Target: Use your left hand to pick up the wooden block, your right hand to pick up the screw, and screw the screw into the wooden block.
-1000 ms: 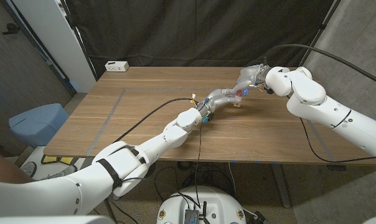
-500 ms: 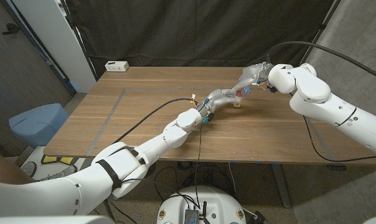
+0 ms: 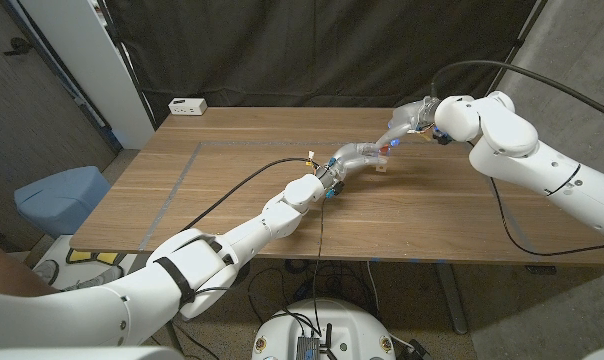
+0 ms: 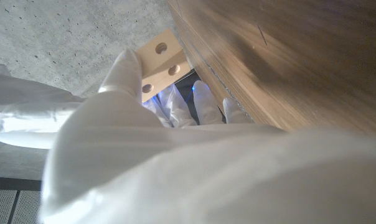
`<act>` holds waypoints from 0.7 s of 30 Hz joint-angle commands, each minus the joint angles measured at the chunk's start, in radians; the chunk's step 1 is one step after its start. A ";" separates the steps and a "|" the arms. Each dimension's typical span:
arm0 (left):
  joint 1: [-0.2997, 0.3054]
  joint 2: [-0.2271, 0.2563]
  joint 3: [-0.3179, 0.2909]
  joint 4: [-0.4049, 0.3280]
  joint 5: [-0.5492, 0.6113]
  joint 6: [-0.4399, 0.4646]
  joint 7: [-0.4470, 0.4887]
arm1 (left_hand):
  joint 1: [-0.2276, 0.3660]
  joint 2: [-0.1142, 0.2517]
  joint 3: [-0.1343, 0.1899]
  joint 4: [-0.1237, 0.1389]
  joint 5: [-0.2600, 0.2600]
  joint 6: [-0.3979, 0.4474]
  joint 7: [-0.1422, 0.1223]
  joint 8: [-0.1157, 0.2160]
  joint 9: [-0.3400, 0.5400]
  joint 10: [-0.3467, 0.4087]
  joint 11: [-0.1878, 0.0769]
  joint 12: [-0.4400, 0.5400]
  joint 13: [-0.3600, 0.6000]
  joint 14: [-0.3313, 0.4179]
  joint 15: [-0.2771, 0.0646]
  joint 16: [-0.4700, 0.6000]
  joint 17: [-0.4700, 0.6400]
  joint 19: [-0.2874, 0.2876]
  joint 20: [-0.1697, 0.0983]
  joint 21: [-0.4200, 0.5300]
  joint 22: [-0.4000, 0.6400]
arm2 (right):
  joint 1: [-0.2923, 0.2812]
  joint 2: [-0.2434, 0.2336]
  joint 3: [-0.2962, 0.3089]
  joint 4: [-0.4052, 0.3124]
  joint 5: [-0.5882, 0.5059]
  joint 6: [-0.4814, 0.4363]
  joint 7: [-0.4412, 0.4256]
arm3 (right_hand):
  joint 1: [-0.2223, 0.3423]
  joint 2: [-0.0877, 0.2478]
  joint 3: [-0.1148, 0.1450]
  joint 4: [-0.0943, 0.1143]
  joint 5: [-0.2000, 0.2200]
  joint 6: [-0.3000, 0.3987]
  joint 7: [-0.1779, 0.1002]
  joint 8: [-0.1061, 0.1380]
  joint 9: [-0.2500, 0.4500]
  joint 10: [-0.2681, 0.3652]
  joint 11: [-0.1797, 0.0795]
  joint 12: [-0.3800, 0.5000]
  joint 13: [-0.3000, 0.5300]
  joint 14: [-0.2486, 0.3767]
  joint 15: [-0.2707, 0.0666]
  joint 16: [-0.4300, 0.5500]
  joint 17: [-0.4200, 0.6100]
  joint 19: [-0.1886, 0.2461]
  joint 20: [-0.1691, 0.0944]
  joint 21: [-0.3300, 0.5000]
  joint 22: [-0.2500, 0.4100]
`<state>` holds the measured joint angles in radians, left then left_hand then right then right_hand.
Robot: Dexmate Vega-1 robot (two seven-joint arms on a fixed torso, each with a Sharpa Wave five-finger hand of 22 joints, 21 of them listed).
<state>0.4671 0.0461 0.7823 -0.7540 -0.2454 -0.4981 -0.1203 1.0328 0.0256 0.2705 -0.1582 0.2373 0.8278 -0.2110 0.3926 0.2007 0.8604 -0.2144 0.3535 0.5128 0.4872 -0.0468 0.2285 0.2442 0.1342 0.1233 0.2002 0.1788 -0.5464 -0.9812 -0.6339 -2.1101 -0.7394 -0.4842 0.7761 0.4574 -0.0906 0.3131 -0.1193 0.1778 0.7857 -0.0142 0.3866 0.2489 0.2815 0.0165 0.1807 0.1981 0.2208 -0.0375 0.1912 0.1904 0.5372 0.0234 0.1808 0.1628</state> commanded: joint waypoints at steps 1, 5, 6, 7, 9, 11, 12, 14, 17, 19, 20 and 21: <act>0.004 0.003 0.002 -0.012 0.002 0.008 0.000 | -0.019 0.059 0.019 0.010 0.007 0.069 0.031 0.008 0.012 0.010 -0.006 0.007 0.096 0.010 -0.096 -0.004 0.002 0.006 0.001 0.005 0.005 | 0.044 -0.013 -0.010 -0.005 0.014 0.015 0.078 | 0.027 -0.003 0.005 -0.017 0.003 -0.051 -0.003 -0.015 0.007 -0.031 0.001 -0.003 0.003 -0.023 0.006 -0.007 0.000 -0.010 0.011 -0.003 0.003; 0.006 0.005 0.002 -0.018 0.003 0.012 0.002 | -0.019 0.059 0.019 0.010 0.007 0.068 0.031 0.007 0.012 0.011 -0.006 0.007 0.096 0.010 -0.096 -0.004 0.002 0.006 0.001 0.005 0.005 | 0.049 -0.015 -0.013 -0.003 0.018 0.024 0.089 | 0.047 -0.004 0.011 -0.028 0.002 -0.119 -0.008 -0.039 0.011 -0.072 0.003 -0.004 0.004 -0.054 0.016 -0.009 0.001 -0.027 0.026 -0.003 0.003; 0.007 0.006 0.003 -0.019 0.004 0.013 0.003 | -0.020 0.059 0.019 0.011 0.007 0.068 0.031 0.007 0.012 0.011 -0.006 0.008 0.096 0.010 -0.096 -0.003 0.002 0.006 0.001 0.005 0.005 | 0.048 -0.017 -0.011 -0.003 0.021 0.029 0.087 | 0.053 -0.005 0.013 -0.031 0.003 -0.123 -0.007 -0.040 0.012 -0.080 -0.002 -0.005 0.005 -0.056 0.015 -0.008 0.000 -0.029 0.028 -0.003 0.003; 0.007 0.007 0.003 -0.021 0.003 0.015 0.003 | -0.019 0.059 0.019 0.010 0.007 0.069 0.031 0.007 0.012 0.011 -0.006 0.008 0.096 0.011 -0.097 -0.003 0.002 0.006 0.001 0.005 0.005 | 0.047 -0.019 -0.010 -0.004 0.022 0.034 0.084 | 0.065 -0.004 0.017 -0.036 0.003 -0.136 -0.007 -0.044 0.012 -0.090 -0.004 -0.005 0.005 -0.062 0.016 -0.008 0.000 -0.030 0.030 -0.002 0.003; 0.008 0.007 0.003 -0.023 0.004 0.015 0.004 | -0.019 0.058 0.019 0.009 0.008 0.069 0.031 0.008 0.012 0.011 -0.006 0.007 0.096 0.011 -0.098 -0.003 0.002 0.006 0.000 0.005 0.005 | 0.045 -0.021 -0.009 -0.006 0.023 0.041 0.081 | 0.081 -0.004 0.023 -0.043 0.005 -0.153 -0.007 -0.051 0.012 -0.102 -0.010 -0.004 0.005 -0.070 0.016 -0.008 -0.001 -0.034 0.033 -0.002 0.003; 0.008 0.007 0.003 -0.024 0.004 0.016 0.004 | -0.018 0.059 0.020 0.009 0.008 0.068 0.032 0.007 0.012 0.011 -0.005 0.007 0.096 0.011 -0.096 -0.003 0.002 0.006 0.001 0.005 0.005 | 0.045 -0.022 -0.010 -0.006 0.020 0.046 0.080 | 0.106 -0.005 0.032 -0.050 0.006 -0.169 -0.012 -0.058 0.010 -0.121 -0.024 -0.004 0.005 -0.075 0.017 -0.006 -0.001 -0.037 0.036 -0.001 0.003; 0.008 0.007 0.003 -0.023 0.004 0.016 0.004 | -0.018 0.059 0.020 0.009 0.008 0.068 0.032 0.007 0.012 0.011 -0.005 0.007 0.096 0.011 -0.097 -0.003 0.002 0.006 0.001 0.005 0.005 | 0.044 -0.023 -0.009 -0.006 0.021 0.050 0.077 | 0.110 -0.005 0.034 -0.051 0.006 -0.172 -0.016 -0.059 0.009 -0.121 -0.023 -0.003 0.006 -0.078 0.016 -0.007 -0.001 -0.037 0.037 -0.001 0.003; 0.009 0.007 0.003 -0.025 0.004 0.017 0.004 | -0.019 0.060 0.020 0.010 0.008 0.067 0.032 0.007 0.012 0.010 -0.005 0.007 0.096 0.011 -0.097 -0.003 0.002 0.007 0.001 0.005 0.005 | 0.041 -0.024 -0.008 -0.007 0.019 0.059 0.072 | 0.137 -0.007 0.044 -0.057 0.007 -0.187 -0.036 -0.066 0.007 -0.137 -0.032 -0.002 0.006 -0.086 0.013 -0.006 -0.002 -0.040 0.041 -0.001 0.003; 0.010 0.008 0.004 -0.026 0.004 0.018 0.004 | -0.018 0.058 0.020 0.009 0.008 0.067 0.033 0.006 0.012 0.010 -0.005 0.006 0.096 0.011 -0.095 -0.004 0.002 0.006 0.001 0.005 0.005 | 0.037 -0.024 -0.007 -0.008 0.015 0.066 0.066 | 0.161 -0.007 0.054 -0.060 0.009 -0.188 -0.049 -0.066 0.006 -0.146 -0.049 0.000 0.006 -0.091 0.010 -0.005 -0.002 -0.042 0.043 0.000 0.003; 0.010 0.009 0.004 -0.027 0.005 0.019 0.005 | -0.019 0.059 0.020 0.009 0.009 0.068 0.032 0.007 0.012 0.011 -0.006 0.007 0.096 0.010 -0.095 -0.004 0.002 0.006 0.001 0.005 0.005 | 0.035 -0.024 -0.008 -0.008 0.008 0.069 0.063 | 0.183 -0.009 0.062 -0.063 0.010 -0.180 -0.064 -0.063 0.005 -0.149 -0.064 0.002 0.006 -0.093 0.008 -0.003 -0.002 -0.043 0.045 0.000 0.003; 0.010 0.008 0.004 -0.027 0.004 0.020 0.004 | -0.019 0.059 0.020 0.009 0.009 0.068 0.032 0.007 0.012 0.011 -0.006 0.007 0.096 0.011 -0.095 -0.004 0.002 0.006 0.001 0.005 0.005 | 0.033 -0.024 -0.006 -0.008 0.008 0.071 0.059 | 0.188 -0.009 0.063 -0.063 0.010 -0.176 -0.067 -0.061 0.004 -0.149 -0.065 0.003 0.006 -0.093 0.008 -0.003 -0.002 -0.043 0.045 0.001 0.003; 0.011 0.008 0.004 -0.027 0.004 0.020 0.004 | -0.019 0.060 0.020 0.010 0.009 0.068 0.033 0.006 0.012 0.011 -0.006 0.007 0.096 0.010 -0.095 -0.004 0.002 0.006 0.001 0.005 0.005 | 0.030 -0.023 -0.005 -0.009 0.008 0.072 0.056 | 0.199 -0.010 0.067 -0.063 0.010 -0.165 -0.069 -0.057 0.004 -0.150 -0.071 0.004 0.006 -0.093 0.007 -0.002 -0.002 -0.043 0.046 0.001 0.003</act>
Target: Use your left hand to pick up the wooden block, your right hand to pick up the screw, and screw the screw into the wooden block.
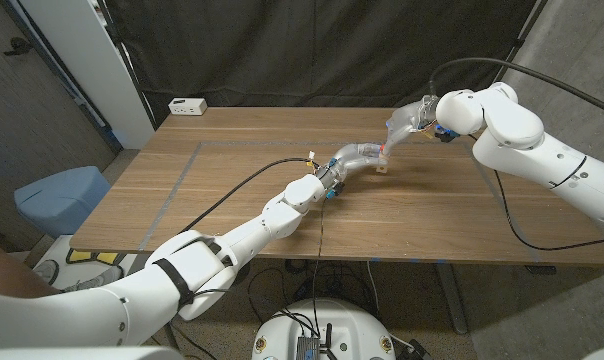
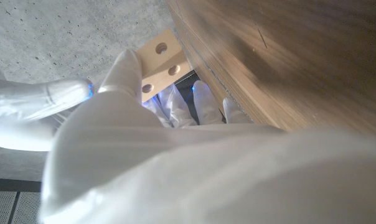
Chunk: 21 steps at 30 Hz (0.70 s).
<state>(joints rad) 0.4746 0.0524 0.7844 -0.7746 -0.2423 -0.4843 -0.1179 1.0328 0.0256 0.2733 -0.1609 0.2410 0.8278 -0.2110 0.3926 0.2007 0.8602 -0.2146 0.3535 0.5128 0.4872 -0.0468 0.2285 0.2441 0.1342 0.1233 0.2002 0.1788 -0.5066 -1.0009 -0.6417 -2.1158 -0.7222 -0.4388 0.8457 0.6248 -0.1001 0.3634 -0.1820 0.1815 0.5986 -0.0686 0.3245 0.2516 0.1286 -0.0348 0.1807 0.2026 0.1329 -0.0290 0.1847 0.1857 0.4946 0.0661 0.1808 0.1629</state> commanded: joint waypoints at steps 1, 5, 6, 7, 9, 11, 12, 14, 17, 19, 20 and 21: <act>0.003 0.002 0.002 -0.007 0.001 0.007 0.003 | -0.019 0.059 0.017 0.012 0.005 0.069 0.032 0.007 0.012 0.012 -0.005 0.007 0.096 0.010 -0.096 -0.004 0.002 0.006 0.001 0.005 0.005 | -0.012 -0.003 0.005 -0.003 -0.010 0.028 -0.018 | 0.041 -0.001 0.020 -0.001 0.006 0.031 -0.015 0.010 0.001 0.004 -0.022 0.006 0.001 -0.005 -0.006 0.006 0.003 0.000 0.003 0.001 0.003; 0.003 0.002 0.002 -0.007 0.002 0.007 0.004 | -0.021 0.060 0.018 0.013 0.005 0.067 0.033 0.006 0.012 0.012 -0.005 0.007 0.096 0.011 -0.096 -0.004 0.003 0.006 0.002 0.005 0.005 | -0.021 0.000 0.008 -0.004 -0.019 0.029 -0.033 | 0.073 -0.005 0.033 -0.001 0.008 0.067 -0.020 0.025 0.000 0.020 -0.036 0.014 0.001 0.004 -0.015 0.011 0.003 0.009 0.002 0.005 0.003; 0.003 0.002 0.002 -0.006 0.001 0.007 0.004 | -0.020 0.060 0.018 0.013 0.005 0.067 0.033 0.006 0.012 0.012 -0.005 0.007 0.097 0.010 -0.096 -0.004 0.002 0.006 0.002 0.005 0.005 | -0.021 0.001 0.008 -0.003 -0.020 0.029 -0.033 | 0.084 -0.005 0.038 0.000 0.008 0.083 -0.019 0.031 -0.001 0.025 -0.037 0.015 0.001 0.008 -0.017 0.013 0.003 0.012 -0.002 0.006 0.003; 0.002 0.001 0.002 -0.004 0.001 0.006 0.003 | -0.020 0.060 0.018 0.013 0.005 0.067 0.032 0.006 0.012 0.012 -0.005 0.007 0.097 0.011 -0.096 -0.004 0.002 0.006 0.003 0.005 0.005 | -0.023 0.003 0.009 -0.003 -0.021 0.029 -0.035 | 0.087 -0.005 0.039 0.000 0.008 0.086 -0.022 0.033 -0.001 0.026 -0.038 0.016 0.001 0.010 -0.018 0.014 0.003 0.014 -0.002 0.006 0.003; 0.002 0.000 0.002 -0.002 0.001 0.006 0.003 | -0.021 0.060 0.018 0.013 0.005 0.067 0.032 0.006 0.012 0.012 -0.005 0.008 0.097 0.010 -0.096 -0.004 0.002 0.006 0.002 0.005 0.005 | -0.027 0.004 0.012 -0.002 -0.020 0.032 -0.044 | 0.094 -0.009 0.042 0.003 0.007 0.103 -0.025 0.041 -0.001 0.036 -0.047 0.019 0.001 0.016 -0.023 0.017 0.004 0.016 -0.004 0.006 0.003; 0.000 -0.002 0.002 0.004 0.000 0.003 0.001 | -0.021 0.059 0.018 0.013 0.006 0.068 0.030 0.006 0.012 0.012 -0.005 0.008 0.097 0.010 -0.096 -0.004 0.002 0.006 0.002 0.005 0.005 | -0.028 0.006 0.012 0.000 -0.024 0.032 -0.048 | 0.097 -0.010 0.046 0.007 0.006 0.127 -0.017 0.051 -0.001 0.044 -0.046 0.021 0.001 0.025 -0.025 0.021 0.006 0.018 -0.004 0.006 0.003; -0.001 -0.003 0.002 0.006 0.000 0.002 0.001 | -0.021 0.059 0.018 0.013 0.006 0.068 0.030 0.006 0.012 0.012 -0.005 0.008 0.097 0.010 -0.096 -0.004 0.002 0.006 0.002 0.005 0.005 | -0.028 0.008 0.012 0.002 -0.023 0.033 -0.049 | 0.098 -0.011 0.046 0.008 0.006 0.131 -0.018 0.053 -0.001 0.049 -0.048 0.023 0.001 0.027 -0.026 0.021 0.006 0.019 -0.005 0.007 0.003; -0.004 -0.006 0.001 0.014 -0.001 -0.001 0.000 | -0.021 0.060 0.018 0.013 0.006 0.069 0.032 0.006 0.012 0.012 -0.005 0.008 0.097 0.009 -0.096 -0.004 0.003 0.006 0.002 0.005 0.005 | -0.029 0.010 0.013 0.006 -0.021 0.037 -0.053 | 0.099 -0.012 0.047 0.009 0.006 0.138 -0.018 0.056 -0.001 0.053 -0.051 0.023 0.001 0.029 -0.027 0.022 0.006 0.021 -0.006 0.007 0.003; -0.007 -0.009 0.001 0.023 -0.002 -0.004 0.000 | -0.020 0.059 0.018 0.012 0.006 0.070 0.031 0.006 0.012 0.012 -0.005 0.008 0.097 0.010 -0.097 -0.004 0.002 0.006 0.001 0.005 0.005 | -0.026 0.016 0.011 0.011 -0.024 0.038 -0.055 | 0.100 -0.010 0.050 0.012 0.006 0.152 -0.014 0.062 -0.001 0.062 -0.048 0.026 0.001 0.035 -0.029 0.024 0.008 0.025 -0.007 0.008 0.003; -0.008 -0.010 0.000 0.025 -0.002 -0.004 0.000 | -0.021 0.060 0.018 0.013 0.006 0.069 0.031 0.006 0.012 0.013 -0.005 0.008 0.097 0.010 -0.096 -0.004 0.003 0.006 0.001 0.005 0.005 | -0.024 0.019 0.011 0.015 -0.021 0.040 -0.056 | 0.101 -0.008 0.052 0.014 0.006 0.160 -0.013 0.066 -0.001 0.065 -0.047 0.026 0.001 0.040 -0.031 0.027 0.009 0.027 -0.009 0.008 0.003; -0.010 -0.012 0.000 0.029 -0.003 -0.006 -0.001 | -0.021 0.059 0.018 0.012 0.006 0.070 0.031 0.006 0.012 0.013 -0.005 0.008 0.098 0.011 -0.096 -0.004 0.002 0.006 0.001 0.005 0.005 | -0.022 0.023 0.008 0.018 -0.025 0.039 -0.055 | 0.101 -0.008 0.053 0.015 0.006 0.169 -0.011 0.070 -0.001 0.069 -0.047 0.027 0.001 0.042 -0.031 0.027 0.009 0.028 -0.009 0.008 0.003; -0.011 -0.012 0.000 0.031 -0.002 -0.007 0.000 | -0.021 0.060 0.018 0.012 0.006 0.069 0.031 0.006 0.012 0.013 -0.005 0.008 0.098 0.010 -0.096 -0.004 0.003 0.006 0.002 0.005 0.005 | -0.020 0.025 0.007 0.020 -0.026 0.040 -0.054 | 0.101 -0.008 0.053 0.015 0.006 0.170 -0.011 0.070 -0.001 0.070 -0.047 0.027 0.001 0.043 -0.031 0.027 0.009 0.029 -0.010 0.008 0.004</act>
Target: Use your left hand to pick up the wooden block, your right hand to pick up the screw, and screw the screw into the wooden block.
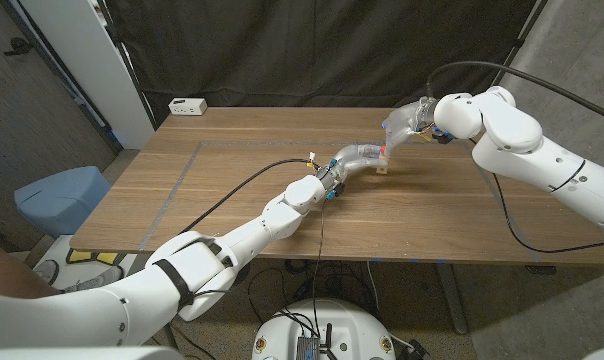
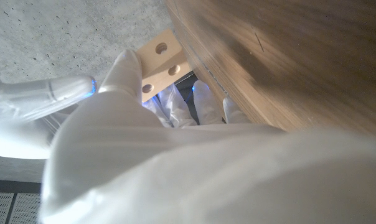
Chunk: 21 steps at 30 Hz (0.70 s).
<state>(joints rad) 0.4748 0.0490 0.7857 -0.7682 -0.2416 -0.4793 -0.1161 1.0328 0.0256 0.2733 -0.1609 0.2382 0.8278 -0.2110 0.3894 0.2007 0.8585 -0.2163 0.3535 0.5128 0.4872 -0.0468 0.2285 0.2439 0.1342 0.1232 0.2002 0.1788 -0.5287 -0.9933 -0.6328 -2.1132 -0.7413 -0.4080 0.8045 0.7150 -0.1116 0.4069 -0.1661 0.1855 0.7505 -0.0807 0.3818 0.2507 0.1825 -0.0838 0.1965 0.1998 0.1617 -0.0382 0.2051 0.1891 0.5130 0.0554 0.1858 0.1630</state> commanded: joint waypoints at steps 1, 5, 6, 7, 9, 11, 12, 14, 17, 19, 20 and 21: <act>-0.012 -0.010 -0.001 0.028 -0.004 -0.012 -0.004 | -0.021 0.059 0.018 0.012 0.009 0.069 0.032 0.009 0.012 0.015 -0.004 0.008 0.098 0.010 -0.096 -0.004 0.003 0.006 0.001 0.005 0.005 | 0.003 0.020 -0.003 0.020 -0.006 0.009 -0.014 | 0.011 0.004 0.011 -0.001 0.002 0.025 0.000 0.016 -0.001 0.017 0.002 0.011 0.003 0.015 -0.021 0.007 0.006 0.010 0.001 0.003 0.003; -0.017 -0.016 -0.002 0.042 -0.005 -0.019 -0.006 | -0.021 0.060 0.019 0.012 0.009 0.069 0.033 0.009 0.012 0.014 -0.004 0.008 0.098 0.010 -0.097 -0.004 0.003 0.006 0.001 0.005 0.005 | 0.009 0.027 -0.009 0.029 -0.007 0.017 -0.016 | 0.013 0.006 0.014 0.002 0.002 0.042 0.000 0.023 -0.001 0.026 -0.001 0.013 0.003 0.021 -0.023 0.009 0.007 0.013 -0.001 0.003 0.004; -0.017 -0.016 -0.002 0.044 -0.006 -0.020 -0.006 | -0.021 0.060 0.019 0.013 0.009 0.069 0.033 0.009 0.012 0.014 -0.004 0.008 0.098 0.010 -0.097 -0.004 0.003 0.006 0.001 0.005 0.005 | 0.011 0.028 -0.009 0.032 -0.006 0.020 -0.016 | 0.013 0.007 0.015 0.002 0.002 0.045 0.000 0.025 -0.001 0.027 -0.002 0.013 0.003 0.021 -0.023 0.010 0.007 0.014 -0.001 0.003 0.004; -0.018 -0.017 -0.002 0.046 -0.005 -0.020 -0.007 | -0.021 0.059 0.019 0.012 0.009 0.069 0.031 0.009 0.012 0.014 -0.004 0.008 0.098 0.010 -0.097 -0.004 0.003 0.006 0.001 0.005 0.005 | 0.012 0.030 -0.010 0.034 -0.006 0.021 -0.017 | 0.014 0.008 0.016 0.002 0.002 0.050 -0.002 0.027 -0.001 0.030 -0.005 0.014 0.003 0.022 -0.024 0.010 0.007 0.015 -0.002 0.004 0.004; -0.020 -0.018 -0.002 0.050 -0.006 -0.021 -0.008 | -0.021 0.059 0.019 0.012 0.010 0.069 0.031 0.009 0.012 0.013 -0.004 0.007 0.097 0.010 -0.097 -0.005 0.003 0.007 0.001 0.005 0.005 | 0.013 0.032 -0.011 0.038 -0.005 0.024 -0.021 | 0.017 0.011 0.020 0.002 0.003 0.055 0.001 0.029 -0.001 0.033 -0.007 0.014 0.003 0.025 -0.026 0.010 0.008 0.017 -0.003 0.004 0.004; -0.022 -0.020 -0.002 0.055 -0.007 -0.023 -0.009 | -0.021 0.059 0.019 0.012 0.009 0.069 0.032 0.009 0.012 0.013 -0.004 0.007 0.097 0.010 -0.097 -0.004 0.003 0.006 0.001 0.005 0.005 | 0.015 0.033 -0.012 0.040 -0.006 0.026 -0.023 | 0.019 0.012 0.022 0.002 0.003 0.063 0.001 0.033 -0.001 0.035 -0.009 0.014 0.003 0.027 -0.026 0.011 0.008 0.019 -0.004 0.004 0.004; -0.023 -0.021 -0.002 0.058 -0.007 -0.025 -0.010 | -0.021 0.059 0.019 0.011 0.009 0.070 0.033 0.009 0.012 0.013 -0.004 0.007 0.097 0.010 -0.098 -0.004 0.003 0.006 0.001 0.005 0.005 | 0.015 0.034 -0.012 0.041 -0.006 0.027 -0.024 | 0.020 0.012 0.022 0.002 0.003 0.064 0.001 0.033 -0.001 0.037 -0.010 0.014 0.003 0.028 -0.026 0.011 0.008 0.019 -0.004 0.004 0.004; -0.025 -0.022 -0.002 0.063 -0.007 -0.028 -0.011 | -0.021 0.060 0.019 0.012 0.010 0.070 0.032 0.009 0.012 0.013 -0.004 0.007 0.097 0.009 -0.097 -0.004 0.003 0.006 0.001 0.005 0.005 | 0.016 0.036 -0.013 0.043 -0.007 0.028 -0.025 | 0.024 0.014 0.025 0.002 0.004 0.070 0.000 0.036 -0.001 0.041 -0.015 0.015 0.003 0.030 -0.027 0.012 0.008 0.019 -0.005 0.004 0.004; -0.029 -0.025 -0.003 0.070 -0.008 -0.031 -0.014 | -0.021 0.060 0.019 0.012 0.010 0.068 0.033 0.008 0.012 0.013 -0.004 0.007 0.097 0.010 -0.097 -0.004 0.003 0.006 0.002 0.005 0.005 | 0.016 0.038 -0.016 0.046 -0.012 0.027 -0.028 | 0.029 0.018 0.030 0.001 0.004 0.080 -0.002 0.041 -0.002 0.043 -0.015 0.014 0.003 0.033 -0.030 0.012 0.008 0.022 -0.007 0.004 0.004; -0.030 -0.025 -0.002 0.072 -0.008 -0.033 -0.016 | -0.020 0.059 0.019 0.011 0.010 0.068 0.032 0.008 0.012 0.013 -0.004 0.007 0.097 0.011 -0.097 -0.004 0.003 0.006 0.001 0.005 0.005 | 0.014 0.038 -0.014 0.047 -0.011 0.028 -0.035 | 0.034 0.019 0.033 0.000 0.004 0.088 -0.002 0.044 -0.002 0.046 -0.018 0.014 0.003 0.035 -0.032 0.012 0.008 0.024 -0.009 0.005 0.004; -0.031 -0.025 -0.002 0.073 -0.008 -0.033 -0.018 | -0.020 0.060 0.020 0.011 0.010 0.068 0.033 0.008 0.012 0.013 -0.004 0.007 0.097 0.010 -0.097 -0.004 0.003 0.006 0.002 0.005 0.005 | 0.014 0.038 -0.015 0.047 -0.014 0.029 -0.037 | 0.035 0.018 0.034 -0.001 0.004 0.094 -0.001 0.047 -0.002 0.048 -0.022 0.014 0.003 0.037 -0.033 0.012 0.008 0.025 -0.009 0.005 0.004; -0.031 -0.026 -0.002 0.074 -0.008 -0.034 -0.018 | -0.020 0.060 0.020 0.011 0.010 0.069 0.032 0.008 0.012 0.013 -0.004 0.007 0.097 0.010 -0.097 -0.004 0.003 0.006 0.002 0.005 0.005 | 0.013 0.038 -0.015 0.047 -0.015 0.029 -0.037 | 0.037 0.018 0.035 -0.001 0.004 0.100 -0.002 0.050 -0.002 0.051 -0.024 0.014 0.003 0.038 -0.034 0.012 0.008 0.027 -0.011 0.005 0.004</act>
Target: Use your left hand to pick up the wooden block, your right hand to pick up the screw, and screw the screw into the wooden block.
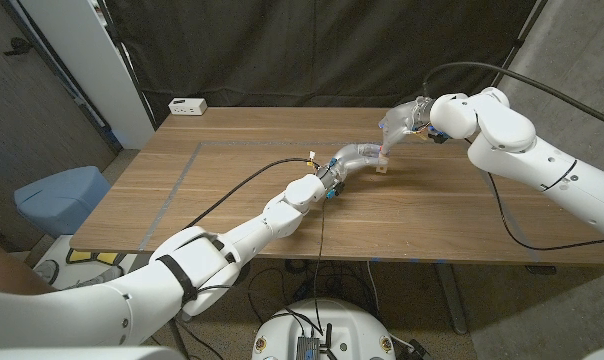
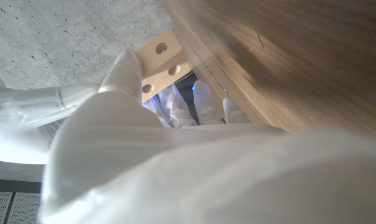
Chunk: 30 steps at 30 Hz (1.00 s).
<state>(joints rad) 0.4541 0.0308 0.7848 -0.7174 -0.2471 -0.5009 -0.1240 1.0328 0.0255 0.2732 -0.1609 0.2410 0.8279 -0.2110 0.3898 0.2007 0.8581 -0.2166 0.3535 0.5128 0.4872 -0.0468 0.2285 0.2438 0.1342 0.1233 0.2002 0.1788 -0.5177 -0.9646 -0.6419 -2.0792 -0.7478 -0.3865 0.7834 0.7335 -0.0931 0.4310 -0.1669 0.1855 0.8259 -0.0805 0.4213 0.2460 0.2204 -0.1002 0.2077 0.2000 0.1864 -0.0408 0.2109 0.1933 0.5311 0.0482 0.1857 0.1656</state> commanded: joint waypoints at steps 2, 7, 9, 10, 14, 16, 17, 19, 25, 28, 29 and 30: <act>-0.011 -0.009 -0.002 0.026 -0.004 -0.012 -0.012 | -0.020 0.059 0.019 0.011 0.007 0.070 0.032 0.008 0.012 0.014 -0.004 0.007 0.097 0.012 -0.098 -0.003 0.003 0.006 0.002 0.005 0.005 | 0.001 0.010 -0.005 0.013 -0.009 0.006 -0.019 | 0.023 0.000 0.014 -0.001 0.004 0.031 -0.004 0.013 0.003 0.017 -0.012 0.004 0.003 0.017 -0.035 0.007 0.004 0.012 -0.006 0.006 0.001; -0.012 -0.009 -0.002 0.028 -0.004 -0.013 -0.012 | -0.019 0.059 0.020 0.010 0.008 0.070 0.031 0.008 0.012 0.014 -0.004 0.007 0.097 0.011 -0.098 -0.004 0.003 0.006 0.001 0.005 0.005 | 0.000 0.009 -0.005 0.014 -0.011 0.010 -0.023 | 0.026 0.004 0.016 0.001 0.003 0.051 -0.004 0.023 0.002 0.028 -0.018 0.005 0.003 0.025 -0.041 0.010 0.004 0.018 -0.011 0.006 0.001; -0.011 -0.008 -0.002 0.025 -0.003 -0.012 -0.010 | -0.019 0.059 0.021 0.010 0.008 0.069 0.031 0.007 0.012 0.014 -0.004 0.007 0.098 0.011 -0.097 -0.004 0.003 0.006 0.001 0.005 0.005 | 0.000 0.010 -0.004 0.014 -0.010 0.011 -0.024 | 0.026 0.005 0.017 0.002 0.003 0.062 -0.003 0.028 0.002 0.030 -0.016 0.005 0.003 0.027 -0.043 0.010 0.005 0.019 -0.012 0.006 0.001; -0.011 -0.008 -0.002 0.025 -0.004 -0.012 -0.011 | -0.020 0.061 0.021 0.011 0.008 0.069 0.032 0.007 0.012 0.014 -0.004 0.007 0.098 0.010 -0.097 -0.004 0.004 0.006 0.001 0.005 0.005 | -0.001 0.010 -0.004 0.014 -0.011 0.011 -0.026 | 0.027 0.005 0.018 0.002 0.003 0.066 -0.003 0.029 0.002 0.033 -0.020 0.005 0.003 0.027 -0.043 0.010 0.005 0.020 -0.012 0.006 0.001; -0.007 -0.004 -0.002 0.015 -0.003 -0.008 -0.008 | -0.019 0.061 0.021 0.011 0.008 0.068 0.033 0.007 0.012 0.014 -0.004 0.007 0.098 0.010 -0.096 -0.004 0.004 0.005 0.002 0.005 0.005 | -0.004 0.011 -0.004 0.015 -0.014 0.010 -0.031 | 0.031 0.010 0.019 0.004 0.002 0.079 -0.005 0.035 0.001 0.041 -0.023 0.006 0.002 0.033 -0.047 0.012 0.005 0.024 -0.015 0.007 0.001; -0.004 -0.002 -0.002 0.009 -0.003 -0.005 -0.007 | -0.019 0.061 0.022 0.011 0.008 0.068 0.033 0.007 0.012 0.014 -0.003 0.007 0.098 0.011 -0.096 -0.004 0.004 0.006 0.002 0.005 0.005 | -0.007 0.010 -0.002 0.013 -0.014 0.010 -0.035 | 0.032 0.011 0.018 0.004 0.002 0.093 -0.004 0.041 0.001 0.047 -0.026 0.007 0.002 0.037 -0.049 0.013 0.005 0.027 -0.017 0.007 0.001; -0.003 -0.001 -0.002 0.006 -0.003 -0.004 -0.007 | -0.019 0.061 0.022 0.011 0.008 0.068 0.032 0.007 0.012 0.013 -0.003 0.007 0.098 0.011 -0.096 -0.004 0.004 0.006 0.001 0.005 0.005 | -0.008 0.010 -0.001 0.012 -0.014 0.010 -0.036 | 0.032 0.011 0.018 0.005 0.002 0.099 -0.003 0.044 0.001 0.049 -0.026 0.007 0.002 0.038 -0.050 0.014 0.005 0.027 -0.017 0.007 0.001; -0.001 0.001 -0.002 0.001 -0.002 -0.002 -0.006 | -0.020 0.061 0.022 0.011 0.008 0.068 0.033 0.007 0.012 0.013 -0.003 0.006 0.098 0.011 -0.095 -0.004 0.004 0.006 0.001 0.005 0.005 | -0.012 0.009 0.000 0.009 -0.015 0.007 -0.039 | 0.033 0.012 0.017 0.005 0.001 0.110 -0.001 0.049 0.000 0.056 -0.027 0.008 0.002 0.041 -0.051 0.015 0.005 0.030 -0.019 0.007 0.001; 0.008 0.008 -0.001 -0.020 0.000 0.006 -0.001 | -0.020 0.062 0.023 0.011 0.009 0.067 0.032 0.006 0.012 0.012 -0.003 0.006 0.097 0.010 -0.095 -0.005 0.003 0.006 0.002 0.005 0.005 | -0.024 0.008 0.003 0.005 -0.021 -0.001 -0.052 | 0.027 0.017 0.013 0.011 -0.001 0.148 0.002 0.066 -0.002 0.080 -0.026 0.012 0.002 0.055 -0.059 0.020 0.007 0.049 -0.034 0.011 0.001; 0.013 0.011 -0.001 -0.030 0.000 0.010 0.002 | -0.019 0.063 0.024 0.010 0.009 0.067 0.033 0.006 0.012 0.012 -0.003 0.006 0.098 0.011 -0.095 -0.004 0.004 0.006 0.003 0.005 0.005 | -0.026 0.009 0.001 0.005 -0.026 -0.003 -0.054 | 0.023 0.020 0.012 0.014 -0.001 0.163 0.008 0.072 -0.003 0.090 -0.031 0.013 0.002 0.058 -0.059 0.021 0.007 0.051 -0.035 0.010 0.002; 0.014 0.013 -0.001 -0.033 0.001 0.011 0.003 | -0.019 0.063 0.024 0.011 0.010 0.067 0.033 0.006 0.012 0.012 -0.003 0.006 0.098 0.011 -0.095 -0.004 0.003 0.006 0.003 0.005 0.005 | -0.027 0.010 0.001 0.005 -0.027 -0.005 -0.055 | 0.021 0.021 0.010 0.015 -0.002 0.171 0.011 0.075 -0.004 0.092 -0.027 0.013 0.002 0.062 -0.059 0.022 0.008 0.055 -0.037 0.011 0.002; 0.015 0.014 -0.001 -0.036 0.002 0.012 0.004 | -0.019 0.063 0.024 0.010 0.010 0.068 0.033 0.006 0.012 0.012 -0.003 0.006 0.098 0.011 -0.095 -0.004 0.003 0.006 0.002 0.005 0.005 | -0.028 0.010 0.001 0.006 -0.027 -0.004 -0.057 | 0.021 0.021 0.010 0.015 -0.002 0.174 0.012 0.076 -0.004 0.094 -0.027 0.013 0.002 0.064 -0.060 0.023 0.008 0.056 -0.037 0.011 0.002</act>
<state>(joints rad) 0.4563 0.0342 0.7833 -0.7244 -0.2496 -0.5021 -0.1288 1.0328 0.0255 0.2773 -0.1650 0.2442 0.8279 -0.2110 0.3905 0.2007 0.8604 -0.2144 0.3535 0.5128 0.4872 -0.0468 0.2285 0.2437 0.1342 0.1233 0.2002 0.1788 -0.5334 -0.9557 -0.6436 -2.0702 -0.7655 -0.3806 0.7405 0.7543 -0.0826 0.4402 -0.1597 0.1854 0.9847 -0.0710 0.4882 0.2411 0.3002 -0.1303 0.2154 0.2002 0.2380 -0.0391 0.2262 0.1980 0.5742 0.0158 0.1929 0.1652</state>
